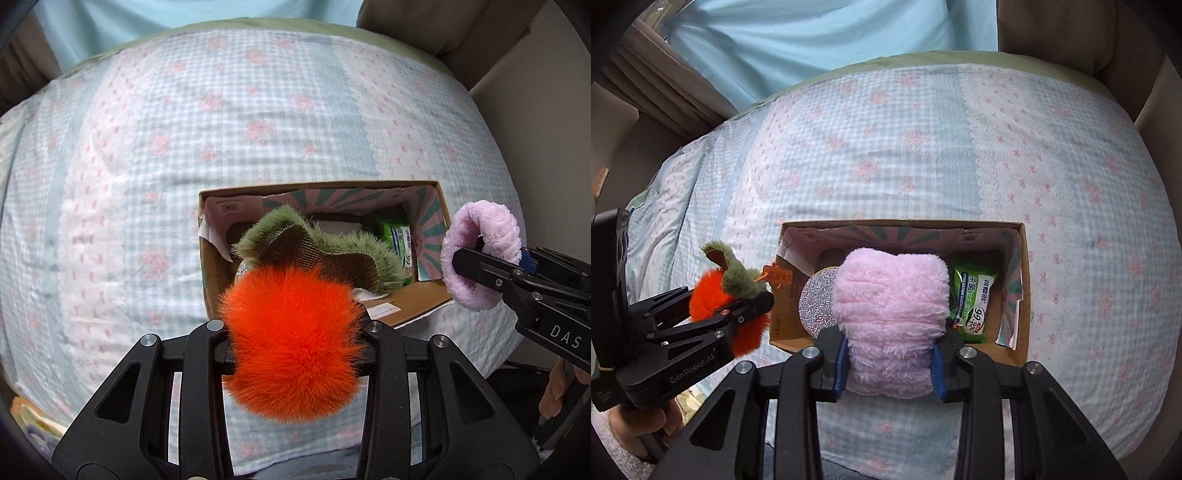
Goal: Organize soft objects
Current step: 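Carry the pompom and hair tie over the box with both tools, then open both tools to drop the pompom and hair tie into the box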
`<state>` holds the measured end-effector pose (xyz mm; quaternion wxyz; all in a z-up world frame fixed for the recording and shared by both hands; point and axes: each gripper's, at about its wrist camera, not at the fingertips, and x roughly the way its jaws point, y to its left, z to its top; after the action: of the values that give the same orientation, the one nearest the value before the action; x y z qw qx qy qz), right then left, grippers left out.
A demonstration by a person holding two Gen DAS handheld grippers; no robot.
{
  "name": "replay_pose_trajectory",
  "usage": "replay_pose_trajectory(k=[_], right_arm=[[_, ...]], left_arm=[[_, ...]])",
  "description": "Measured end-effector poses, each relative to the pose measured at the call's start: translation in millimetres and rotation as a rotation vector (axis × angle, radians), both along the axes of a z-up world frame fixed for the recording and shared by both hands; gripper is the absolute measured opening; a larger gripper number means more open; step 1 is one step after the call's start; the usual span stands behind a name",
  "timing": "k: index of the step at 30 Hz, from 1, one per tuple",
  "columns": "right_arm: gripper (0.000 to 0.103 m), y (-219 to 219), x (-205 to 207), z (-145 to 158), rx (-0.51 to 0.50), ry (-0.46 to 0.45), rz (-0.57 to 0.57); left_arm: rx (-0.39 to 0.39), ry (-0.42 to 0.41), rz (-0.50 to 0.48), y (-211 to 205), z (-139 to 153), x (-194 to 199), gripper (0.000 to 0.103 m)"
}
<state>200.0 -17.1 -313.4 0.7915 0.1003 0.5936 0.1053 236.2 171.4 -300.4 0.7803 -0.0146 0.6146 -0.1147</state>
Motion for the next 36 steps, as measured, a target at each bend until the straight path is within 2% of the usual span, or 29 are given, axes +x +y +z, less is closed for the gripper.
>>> replay_pose_trajectory(k=[6, 12, 15, 16, 17, 18, 19, 20, 21, 24, 29, 36], right_arm=[[0.032, -9.6, 19.8, -32.8, 0.088, 0.138, -0.1], [0.032, -20.2, 38.1, -48.3, 0.07, 0.208, -0.141], [0.036, -23.2, 46.8, -56.8, 0.082, 0.232, -0.149], [0.04, -23.3, 49.5, -59.9, 0.102, 0.243, -0.148], [0.044, -23.7, 52.5, -63.2, 0.118, 0.252, -0.152], [0.052, -24.6, 55.1, -65.5, 0.125, 0.255, -0.166], [0.06, -26.6, 56.5, -66.7, 0.125, 0.253, -0.191], [0.079, -29.3, 57.5, -66.9, 0.12, 0.248, -0.222], [0.092, -32.0, 58.1, -66.1, 0.124, 0.239, -0.25], [0.093, -39.1, 57.6, -65.1, 0.127, 0.222, -0.291], [0.093, -43.2, 51.6, -68.2, 0.083, 0.238, -0.29], [0.093, -48.1, 41.0, -54.5, 0.092, 0.195, -0.288]], left_arm=[[0.001, 0.089, -0.057, -10.3, -41.2, 18.0, 0.032], [-0.031, 0.14, -0.122, -37.5, -63.4, 25.4, 0.032], [-0.031, 0.152, -0.148, -46.9, -68.9, 26.3, 0.033], [-0.039, 0.151, -0.16, -49.6, -69.0, 27.1, 0.041], [-0.049, 0.148, -0.169, -51.9, -68.5, 27.9, 0.064], [-0.046, 0.147, -0.174, -54.0, -68.2, 29.0, 0.081], [-0.033, 0.158, -0.176, -56.0, -69.0, 30.4, 0.102], [-0.011, 0.169, -0.174, -57.0, -70.1, 31.1, 0.103], [0.011, 0.165, -0.169, -57.0, -70.1, 31.4, 0.103], [0.033, 0.173, -0.162, -50.0, -70.2, 30.6, 0.103], [0.037, 0.19, -0.107, -32.4, -70.7, 28.4, 0.103], [0.057, 0.141, -0.083, -30.6, -48.4, 22.3, 0.103]])
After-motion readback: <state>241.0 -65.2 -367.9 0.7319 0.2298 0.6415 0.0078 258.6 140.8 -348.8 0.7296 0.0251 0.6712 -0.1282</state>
